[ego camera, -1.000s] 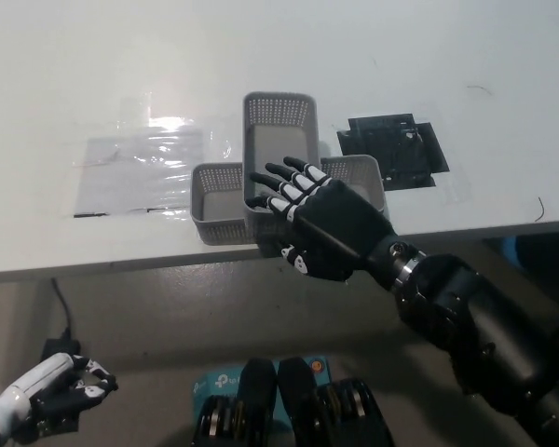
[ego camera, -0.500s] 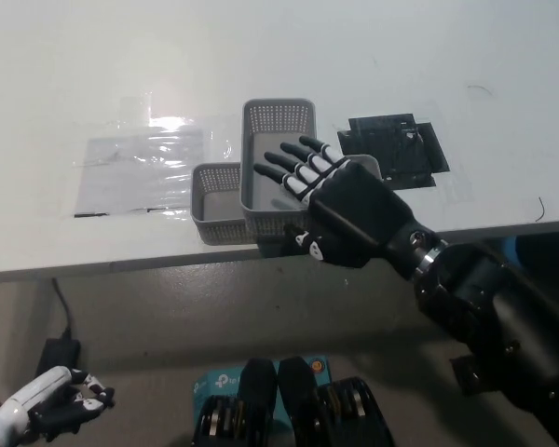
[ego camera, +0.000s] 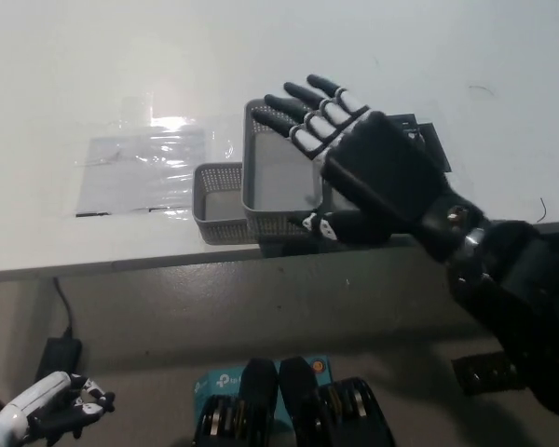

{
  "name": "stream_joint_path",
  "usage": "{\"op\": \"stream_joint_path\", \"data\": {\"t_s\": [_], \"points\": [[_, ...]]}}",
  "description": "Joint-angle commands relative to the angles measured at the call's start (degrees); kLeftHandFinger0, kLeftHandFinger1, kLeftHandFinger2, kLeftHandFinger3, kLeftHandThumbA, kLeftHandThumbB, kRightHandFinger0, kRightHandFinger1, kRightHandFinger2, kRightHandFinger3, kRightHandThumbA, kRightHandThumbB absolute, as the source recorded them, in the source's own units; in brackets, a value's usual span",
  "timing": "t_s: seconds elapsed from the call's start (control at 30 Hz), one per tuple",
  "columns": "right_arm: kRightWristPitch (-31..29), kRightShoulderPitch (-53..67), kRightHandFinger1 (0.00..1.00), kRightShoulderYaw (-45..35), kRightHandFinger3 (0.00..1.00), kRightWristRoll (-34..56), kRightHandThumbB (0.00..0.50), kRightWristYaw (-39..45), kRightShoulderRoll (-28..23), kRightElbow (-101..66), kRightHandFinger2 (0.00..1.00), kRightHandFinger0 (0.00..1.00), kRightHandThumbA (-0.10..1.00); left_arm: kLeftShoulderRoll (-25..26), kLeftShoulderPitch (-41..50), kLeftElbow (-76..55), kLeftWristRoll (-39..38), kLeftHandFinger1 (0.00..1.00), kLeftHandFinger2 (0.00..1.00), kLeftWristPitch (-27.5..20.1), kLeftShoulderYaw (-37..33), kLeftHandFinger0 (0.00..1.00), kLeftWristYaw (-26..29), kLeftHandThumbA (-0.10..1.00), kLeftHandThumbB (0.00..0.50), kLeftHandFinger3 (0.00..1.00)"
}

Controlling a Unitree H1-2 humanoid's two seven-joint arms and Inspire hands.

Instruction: The robot uses its right hand to pick up the grey box kept on the middle on the desk and place it on top of another box next to it in a right angle

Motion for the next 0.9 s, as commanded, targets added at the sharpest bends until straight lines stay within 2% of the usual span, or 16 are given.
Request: {"op": "stream_joint_path", "data": {"t_s": [0.0,0.07,0.13,0.2,0.23,0.3,0.33,0.37,0.4,0.5,0.6,0.67,0.7,0.77,0.8,0.87], "points": [[10.15,2.86,1.0,-6.19,1.0,10.09,0.407,11.59,-3.71,-11.73,1.0,1.0,0.84,1.31,-0.19,-0.54,0.26,0.03,0.16,-1.59,1.1,0.12,0.48,0.57,0.165,0.48],[12.43,5.67,1.0,-10.03,1.0,14.78,0.275,11.29,-4.4,-14.08,1.0,1.0,0.77,1.27,-0.17,-0.78,0.24,0.04,0.17,-1.27,1.18,0.13,0.5,0.57,0.158,0.49],[13.92,9.33,1.0,-15.01,1.0,19.8,0.221,8.61,-4.15,-14.49,1.0,1.0,0.76,1.17,-0.19,-0.72,0.18,0.04,0.17,-0.93,1.16,0.13,0.46,0.57,0.16,0.5],[13.19,11.6,1.0,-18.56,1.0,23.55,0.168,5.51,-2.73,-12.48,1.0,0.98,0.64,1.01,-0.08,-0.58,-0.09,0.04,0.17,-1.05,1.33,0.12,0.48,0.57,0.158,0.49],[12.59,13.63,1.0,-21.72,1.0,27.57,0.134,2.87,-1.08,-9.94,1.0,0.85,0.53,1.08,0.1,-0.91,0.0,0.04,0.17,-0.6,1.27,0.11,0.44,0.57,0.16,0.49],[11.77,16.21,0.72,-26.59,0.99,33.87,0.091,-0.49,2.22,-6.23,0.94,0.56,0.42,1.01,0.17,-1.05,0.11,0.05,0.18,-0.44,1.14,0.11,0.45,0.57,0.154,0.5],[11.68,16.61,0.6,-27.53,0.94,34.67,0.019,-0.68,2.92,-5.86,0.83,0.44,0.32,0.97,0.17,-1.02,0.09,0.05,0.19,-0.44,1.09,0.12,0.42,0.57,0.15,0.5],[9.91,18.79,0.52,-30.09,0.86,36.23,0.062,-4.36,5.86,-3.42,0.7,0.38,0.36,0.95,0.15,-1.08,0.28,0.05,0.21,-0.22,1.04,0.12,0.55,0.58,0.156,0.51],[9.54,19.81,0.47,-31.12,0.84,36.95,0.052,-5.26,7.28,-2.72,0.64,0.35,0.34,0.95,0.41,-1.28,0.43,0.05,0.21,-0.2,0.98,0.13,0.65,0.58,0.153,0.52],[8.48,22.91,0.41,-34.33,0.84,40.4,0.046,-6.99,11.52,0.23,0.54,0.3,0.28,0.84,0.7,-1.38,0.19,0.06,0.2,0.08,1.05,0.15,0.53,0.57,0.147,0.53],[2.52,26.16,0.27,-38.58,0.78,42.73,0.047,-10.96,16.21,8.96,0.4,0.13,0.22,0.68,0.37,-0.86,0.58,0.03,0.17,-0.84,0.92,0.11,0.88,0.58,0.135,0.49],[0.28,26.65,0.25,-40.0,0.77,42.36,0.047,-12.15,17.43,12.16,0.37,0.1,0.2,0.48,0.54,-1.37,0.3,0.03,0.17,-0.21,1.23,0.1,0.92,0.57,0.135,0.48],[-0.52,27.05,0.2,-41.52,0.75,41.71,0.077,-14.11,18.34,16.07,0.33,0.07,0.31,0.44,0.67,-1.84,0.28,0.03,0.17,0.3,1.37,0.1,0.98,0.57,0.145,0.48],[-0.43,26.82,0.18,-43.77,0.73,43.08,0.104,-14.15,19.71,18.53,0.31,0.06,0.33,0.58,0.71,-1.7,0.45,0.02,0.16,-0.63,1.25,0.1,0.97,0.58,0.14,0.49],[-0.07,27.19,0.15,-45.18,0.75,43.31,0.071,-14.89,20.54,21.55,0.28,0.06,0.28,0.52,0.53,-1.33,0.19,0.04,0.16,-0.46,1.11,0.13,0.59,0.58,0.144,0.51],[-0.39,27.19,0.13,-45.96,0.72,42.99,0.056,-14.74,21.19,23.89,0.24,0.04,0.25,0.62,0.38,-0.84,0.43,0.06,0.17,-1.2,0.92,0.16,0.64,0.59,0.147,0.51]]}}
